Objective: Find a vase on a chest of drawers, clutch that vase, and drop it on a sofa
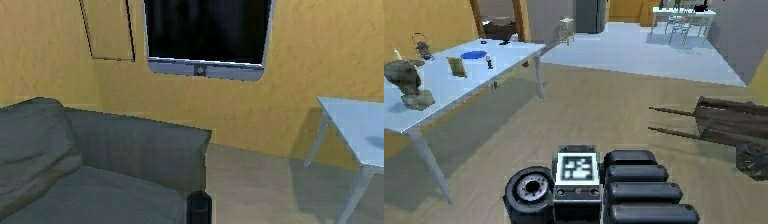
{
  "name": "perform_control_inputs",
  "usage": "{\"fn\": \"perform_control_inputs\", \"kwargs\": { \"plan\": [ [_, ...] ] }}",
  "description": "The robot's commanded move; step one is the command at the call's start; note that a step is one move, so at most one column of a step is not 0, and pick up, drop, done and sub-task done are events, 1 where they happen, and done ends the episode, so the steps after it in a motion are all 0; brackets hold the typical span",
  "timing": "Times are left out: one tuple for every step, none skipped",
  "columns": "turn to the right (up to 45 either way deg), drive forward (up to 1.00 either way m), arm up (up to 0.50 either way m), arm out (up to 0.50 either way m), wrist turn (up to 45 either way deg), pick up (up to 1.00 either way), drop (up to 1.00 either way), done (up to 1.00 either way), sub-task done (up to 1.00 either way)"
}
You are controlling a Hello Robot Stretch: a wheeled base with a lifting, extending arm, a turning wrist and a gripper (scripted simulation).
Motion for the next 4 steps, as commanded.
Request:
{"fn": "perform_control_inputs", "kwargs": {
  "plan": [
    [-6.0,0.0,0.0,0.0,0.0,0.0,0.0,0.0,0.0],
    [39.0,0.0,0.0,0.0,0.0,0.0,0.0,0.0,0.0],
    [-24.0,0.0,0.0,0.0,0.0,0.0,0.0,0.0,0.0],
    [9.0,0.0,0.0,0.0,0.0,0.0,0.0,0.0,0.0]
  ]
}}
